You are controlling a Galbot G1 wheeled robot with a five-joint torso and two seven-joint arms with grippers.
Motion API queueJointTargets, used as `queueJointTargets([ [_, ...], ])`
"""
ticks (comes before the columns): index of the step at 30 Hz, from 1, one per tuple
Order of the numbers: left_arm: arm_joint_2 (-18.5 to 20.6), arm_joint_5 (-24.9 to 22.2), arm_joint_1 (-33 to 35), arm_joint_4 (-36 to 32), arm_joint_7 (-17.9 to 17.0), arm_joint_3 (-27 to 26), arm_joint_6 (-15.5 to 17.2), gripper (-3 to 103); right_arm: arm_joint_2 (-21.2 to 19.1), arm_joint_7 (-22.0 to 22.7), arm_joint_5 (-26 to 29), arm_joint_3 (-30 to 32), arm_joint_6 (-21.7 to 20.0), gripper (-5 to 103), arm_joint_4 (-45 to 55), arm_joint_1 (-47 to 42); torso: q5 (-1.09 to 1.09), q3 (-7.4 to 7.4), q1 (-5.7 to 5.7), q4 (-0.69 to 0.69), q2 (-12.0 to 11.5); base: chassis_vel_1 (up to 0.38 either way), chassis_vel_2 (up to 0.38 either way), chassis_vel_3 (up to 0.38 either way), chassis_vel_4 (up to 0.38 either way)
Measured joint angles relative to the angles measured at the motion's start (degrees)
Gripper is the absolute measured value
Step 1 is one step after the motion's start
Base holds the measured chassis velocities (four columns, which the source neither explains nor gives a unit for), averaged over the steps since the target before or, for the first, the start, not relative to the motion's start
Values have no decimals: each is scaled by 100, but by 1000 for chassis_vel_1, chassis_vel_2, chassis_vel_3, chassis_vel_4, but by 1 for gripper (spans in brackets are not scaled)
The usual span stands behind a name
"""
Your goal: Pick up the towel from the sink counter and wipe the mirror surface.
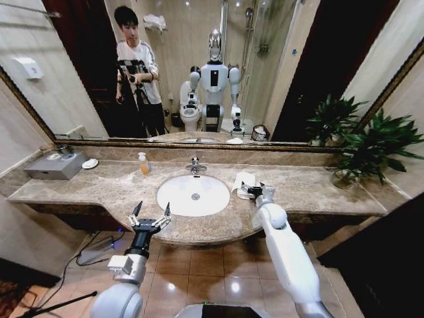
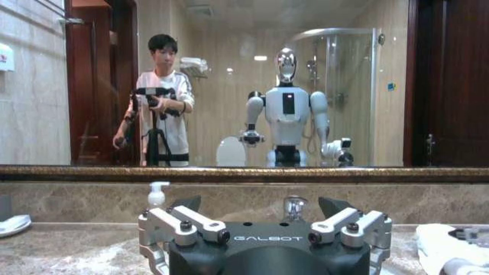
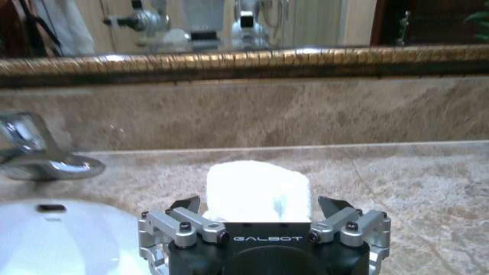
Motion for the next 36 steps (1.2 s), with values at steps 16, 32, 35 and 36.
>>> queueJointTargets([
  [16,0,0,0,0,0,0,0,100,130,143,-53,-66,116,83,-681,223,0,0,0,-2,0,0,0,0,0],
  [32,0,0,0,0,0,0,0,100,77,104,-303,-270,264,23,-799,198,0,-1,-1,-2,0,0,0,0,0],
  [35,0,0,0,0,0,0,0,100,67,119,-303,-284,319,15,-812,204,0,-1,-1,-1,0,0,0,0,0],
  [36,0,0,0,0,0,0,0,100,54,140,-299,-285,366,12,-797,197,0,0,0,-1,0,0,0,0,0],
])
